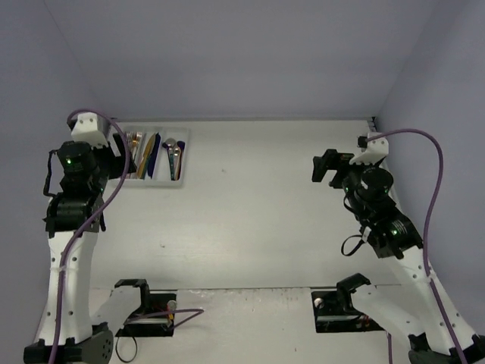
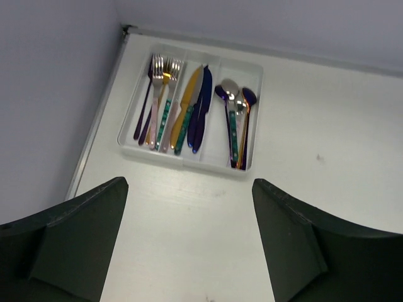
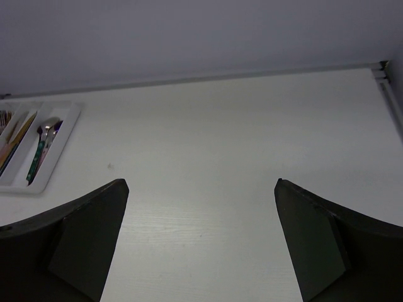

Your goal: Sort the eating utensils into containers

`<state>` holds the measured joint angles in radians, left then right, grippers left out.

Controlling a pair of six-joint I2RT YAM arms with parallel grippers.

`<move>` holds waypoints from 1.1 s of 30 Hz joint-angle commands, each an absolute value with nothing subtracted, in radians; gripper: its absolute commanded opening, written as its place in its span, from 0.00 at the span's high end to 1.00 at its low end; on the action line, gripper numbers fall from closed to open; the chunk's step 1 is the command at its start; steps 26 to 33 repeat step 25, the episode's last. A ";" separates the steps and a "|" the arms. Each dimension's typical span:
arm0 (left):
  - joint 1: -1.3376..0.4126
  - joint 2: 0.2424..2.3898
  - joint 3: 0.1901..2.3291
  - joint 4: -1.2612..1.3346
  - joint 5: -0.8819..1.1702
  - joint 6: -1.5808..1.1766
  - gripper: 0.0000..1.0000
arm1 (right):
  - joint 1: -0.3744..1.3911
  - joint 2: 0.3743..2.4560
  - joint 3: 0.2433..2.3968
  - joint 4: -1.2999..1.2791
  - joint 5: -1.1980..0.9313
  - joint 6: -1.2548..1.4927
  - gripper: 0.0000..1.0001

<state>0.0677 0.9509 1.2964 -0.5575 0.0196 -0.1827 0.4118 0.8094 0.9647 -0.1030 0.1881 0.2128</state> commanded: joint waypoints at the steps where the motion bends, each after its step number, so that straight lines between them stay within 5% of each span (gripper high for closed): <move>1: -0.064 0.865 1.323 -0.680 -0.077 -0.147 0.22 | 0.404 0.729 0.996 -0.092 0.317 0.152 0.00; 15: -0.227 0.596 1.283 -0.876 -0.274 -0.136 0.22 | 0.404 0.592 0.959 -0.140 0.427 0.095 0.00; 33: -0.267 0.524 1.242 -0.873 -0.371 -0.146 0.22 | 0.405 0.604 0.964 -0.140 0.426 0.094 0.00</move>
